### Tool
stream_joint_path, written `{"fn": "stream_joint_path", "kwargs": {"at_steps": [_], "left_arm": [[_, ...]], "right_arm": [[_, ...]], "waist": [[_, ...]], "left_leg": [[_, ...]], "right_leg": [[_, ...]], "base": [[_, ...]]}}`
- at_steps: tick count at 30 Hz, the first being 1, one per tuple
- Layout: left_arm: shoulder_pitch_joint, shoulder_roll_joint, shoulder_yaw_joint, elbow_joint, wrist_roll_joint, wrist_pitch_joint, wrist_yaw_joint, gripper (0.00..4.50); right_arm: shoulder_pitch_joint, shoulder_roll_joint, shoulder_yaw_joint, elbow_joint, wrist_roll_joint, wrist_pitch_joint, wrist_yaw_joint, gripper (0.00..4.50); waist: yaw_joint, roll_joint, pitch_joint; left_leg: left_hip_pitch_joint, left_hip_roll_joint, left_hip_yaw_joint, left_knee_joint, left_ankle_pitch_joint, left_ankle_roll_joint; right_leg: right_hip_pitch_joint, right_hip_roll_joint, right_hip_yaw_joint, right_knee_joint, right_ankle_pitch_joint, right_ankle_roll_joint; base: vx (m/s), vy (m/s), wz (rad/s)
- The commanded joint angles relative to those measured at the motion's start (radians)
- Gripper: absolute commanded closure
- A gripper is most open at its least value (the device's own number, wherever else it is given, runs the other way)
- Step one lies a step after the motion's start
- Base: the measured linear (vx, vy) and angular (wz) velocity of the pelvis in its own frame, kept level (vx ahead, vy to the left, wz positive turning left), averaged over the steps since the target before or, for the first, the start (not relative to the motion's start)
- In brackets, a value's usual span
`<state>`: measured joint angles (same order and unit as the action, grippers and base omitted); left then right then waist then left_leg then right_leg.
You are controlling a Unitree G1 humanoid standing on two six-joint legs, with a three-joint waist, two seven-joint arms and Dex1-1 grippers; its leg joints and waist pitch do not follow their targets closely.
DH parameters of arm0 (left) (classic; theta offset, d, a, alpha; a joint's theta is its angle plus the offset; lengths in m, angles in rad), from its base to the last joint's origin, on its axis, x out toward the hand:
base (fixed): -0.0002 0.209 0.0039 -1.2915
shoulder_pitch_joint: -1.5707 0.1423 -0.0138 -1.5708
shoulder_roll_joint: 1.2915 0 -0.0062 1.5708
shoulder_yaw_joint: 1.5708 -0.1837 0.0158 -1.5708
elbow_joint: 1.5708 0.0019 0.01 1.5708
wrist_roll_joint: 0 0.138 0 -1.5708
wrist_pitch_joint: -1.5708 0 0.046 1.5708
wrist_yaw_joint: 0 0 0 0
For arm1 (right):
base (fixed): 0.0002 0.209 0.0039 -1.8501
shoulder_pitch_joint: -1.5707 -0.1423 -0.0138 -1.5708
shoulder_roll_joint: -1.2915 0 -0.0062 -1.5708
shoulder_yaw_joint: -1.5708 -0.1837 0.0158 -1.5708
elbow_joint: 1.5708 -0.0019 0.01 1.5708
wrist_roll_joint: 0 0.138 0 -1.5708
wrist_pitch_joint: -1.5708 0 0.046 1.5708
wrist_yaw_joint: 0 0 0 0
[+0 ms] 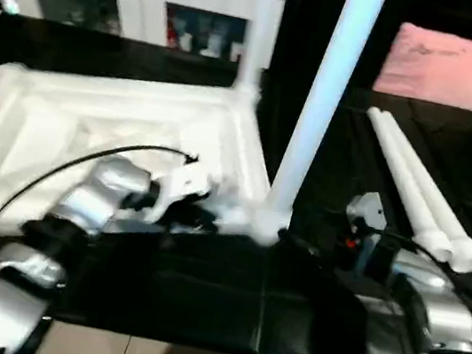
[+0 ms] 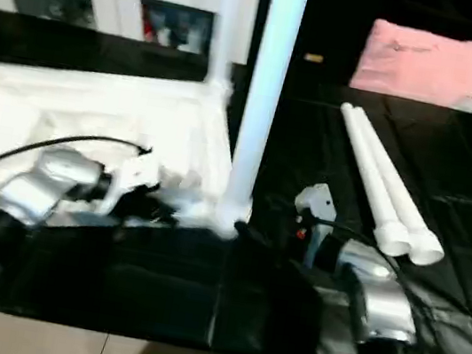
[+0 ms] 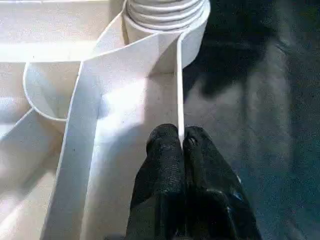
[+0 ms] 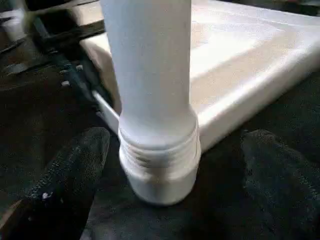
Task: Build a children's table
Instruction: Rotate leg to tighten
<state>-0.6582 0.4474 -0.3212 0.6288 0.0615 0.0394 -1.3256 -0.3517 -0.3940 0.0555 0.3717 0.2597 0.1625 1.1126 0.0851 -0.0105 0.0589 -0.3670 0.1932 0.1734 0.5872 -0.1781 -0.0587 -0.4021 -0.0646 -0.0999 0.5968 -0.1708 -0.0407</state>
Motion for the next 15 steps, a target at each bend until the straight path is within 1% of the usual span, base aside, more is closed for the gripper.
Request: {"fn": "stream_joint_path", "kwargs": {"at_steps": [1, 2, 3, 5, 7, 8, 9, 10, 11, 14, 15], "left_arm": [[0.007, 0.037, -0.036, -0.030, 0.005, -0.053, -0.095, 4.50], [0.008, 0.047, -0.041, -0.033, 0.007, -0.061, -0.110, 4.50], [0.010, 0.056, -0.047, -0.038, 0.007, -0.069, -0.124, 4.50], [0.013, 0.069, -0.054, -0.051, 0.000, -0.072, -0.153, 4.50], [0.015, 0.074, -0.056, -0.057, -0.004, -0.070, -0.165, 4.50], [0.015, 0.075, -0.057, -0.062, -0.009, -0.072, -0.175, 4.50], [0.015, 0.075, -0.057, -0.062, -0.009, -0.072, -0.175, 4.50], [0.019, 0.077, -0.064, -0.079, -0.018, -0.076, -0.200, 4.50], [0.022, 0.077, -0.069, -0.088, -0.021, -0.078, -0.210, 4.50], [0.027, 0.075, -0.076, -0.103, -0.022, -0.081, -0.217, 4.50], [0.027, 0.074, -0.076, -0.104, -0.022, -0.081, -0.218, 4.50]], "right_arm": [[-0.031, -0.030, 0.047, 0.001, -0.017, -0.020, 0.086, 0.02], [-0.040, -0.033, 0.057, 0.008, -0.025, -0.028, 0.096, 0.02], [-0.048, -0.034, 0.068, 0.018, -0.040, -0.048, 0.102, 0.02], [-0.061, -0.036, 0.091, 0.033, -0.062, -0.075, 0.117, 0.02], [-0.065, -0.037, 0.099, 0.035, -0.063, -0.073, 0.131, 0.02], [-0.070, -0.034, 0.110, 0.036, -0.065, -0.084, 0.148, 0.02], [-0.070, -0.034, 0.110, 0.036, -0.065, -0.084, 0.148, 0.02], [-0.085, -0.024, 0.135, 0.047, -0.060, -0.091, 0.188, 0.02], [-0.093, -0.019, 0.146, 0.055, -0.058, -0.092, 0.202, 0.02], [-0.104, -0.010, 0.159, 0.071, -0.057, -0.095, 0.220, 0.02], [-0.106, -0.009, 0.161, 0.075, -0.058, -0.098, 0.223, 0.18]], "waist": [[0.007, -0.004, -0.070], [0.006, -0.008, -0.070], [0.008, -0.006, -0.070], [0.007, -0.007, -0.069], [0.010, -0.006, -0.071], [0.010, -0.009, -0.072], [0.010, -0.009, -0.072], [0.010, -0.011, -0.074], [0.009, -0.011, -0.073], [0.011, -0.009, -0.073], [0.012, -0.008, -0.072]], "left_leg": [[0.013, 0.048, -0.007, -0.060, -0.164, 0.075], [0.011, 0.048, -0.007, -0.061, -0.162, 0.072], [0.011, 0.048, -0.007, -0.061, -0.162, 0.068], [0.012, 0.047, -0.008, -0.062, -0.168, 0.054], [0.011, 0.048, -0.007, -0.062, -0.158, 0.055], [0.011, 0.048, -0.008, -0.061, -0.151, 0.056], [0.011, 0.048, -0.008, -0.061, -0.151, 0.056], [0.010, 0.048, -0.007, -0.060, -0.144, 0.060], [0.008, 0.047, -0.007, -0.060, -0.142, 0.062], [0.010, 0.049, -0.007, -0.059, -0.142, 0.064], [0.010, 0.049, -0.006, -0.059, -0.143, 0.064]], "right_leg": [[0.058, -0.090, 0.058, -0.070, -0.246, -0.182], [0.059, -0.090, 0.059, -0.070, -0.249, -0.177], [0.058, -0.091, 0.060, -0.069, -0.253, -0.175], [0.055, -0.092, 0.061, -0.068, -0.268, -0.173], [0.058, -0.091, 0.061, -0.067, -0.256, -0.171], [0.058, -0.090, 0.061, -0.063, -0.239, -0.175], [0.058, -0.090, 0.061, -0.063, -0.239, -0.175], [0.059, -0.091, 0.060, -0.061, -0.219, -0.183], [0.060, -0.090, 0.060, -0.060, -0.218, -0.185], [0.058, -0.092, 0.061, -0.060, -0.220, -0.189], [0.057, -0.090, 0.061, -0.061, -0.224, -0.189]], "base": [[0.000, 0.000, 0.00], [0.000, 0.000, 0.00], [0.000, 0.000, 0.00], [0.000, 0.000, 0.00], [0.000, 0.000, 0.00], [0.000, 0.000, 0.00], [0.000, 0.000, 0.00], [0.000, 0.000, 0.00], [0.000, 0.000, 0.00], [0.000, 0.000, 0.00], [0.000, 0.000, 0.00]]}}
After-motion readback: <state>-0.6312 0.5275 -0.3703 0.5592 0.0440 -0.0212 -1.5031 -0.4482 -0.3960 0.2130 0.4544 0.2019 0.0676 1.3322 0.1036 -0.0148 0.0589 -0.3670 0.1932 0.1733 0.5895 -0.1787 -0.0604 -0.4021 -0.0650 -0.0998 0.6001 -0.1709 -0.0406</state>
